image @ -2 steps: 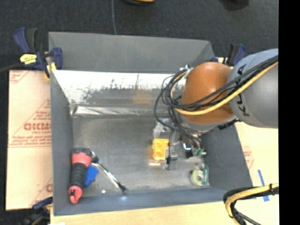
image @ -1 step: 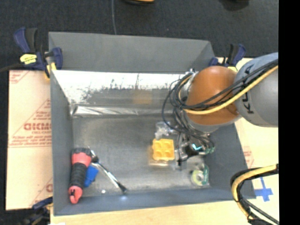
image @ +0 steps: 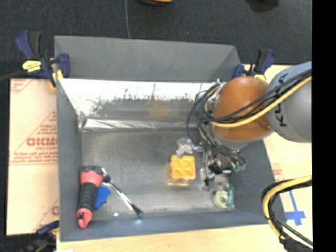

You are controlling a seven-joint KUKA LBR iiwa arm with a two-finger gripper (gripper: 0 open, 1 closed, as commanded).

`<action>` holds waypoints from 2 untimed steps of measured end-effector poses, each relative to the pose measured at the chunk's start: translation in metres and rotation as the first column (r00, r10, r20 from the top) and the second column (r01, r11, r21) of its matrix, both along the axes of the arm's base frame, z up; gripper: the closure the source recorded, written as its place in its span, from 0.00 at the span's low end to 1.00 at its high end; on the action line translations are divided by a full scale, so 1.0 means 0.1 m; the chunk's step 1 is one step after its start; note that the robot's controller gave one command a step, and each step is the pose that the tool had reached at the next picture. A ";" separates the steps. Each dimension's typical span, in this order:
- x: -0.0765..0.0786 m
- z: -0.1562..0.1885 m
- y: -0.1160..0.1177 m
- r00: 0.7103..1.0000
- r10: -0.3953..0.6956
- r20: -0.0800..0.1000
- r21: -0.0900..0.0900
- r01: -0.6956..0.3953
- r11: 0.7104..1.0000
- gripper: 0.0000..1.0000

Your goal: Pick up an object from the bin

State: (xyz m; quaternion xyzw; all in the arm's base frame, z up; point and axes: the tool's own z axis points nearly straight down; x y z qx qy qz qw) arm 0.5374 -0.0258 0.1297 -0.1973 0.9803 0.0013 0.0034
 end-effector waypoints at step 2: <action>-0.10 -0.50 -0.11 0.993 0.121 0.007 -0.001 -0.121 0.993 0.00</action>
Offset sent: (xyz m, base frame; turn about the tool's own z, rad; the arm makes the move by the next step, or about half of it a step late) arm -0.0144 -0.0127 -0.0566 -0.1287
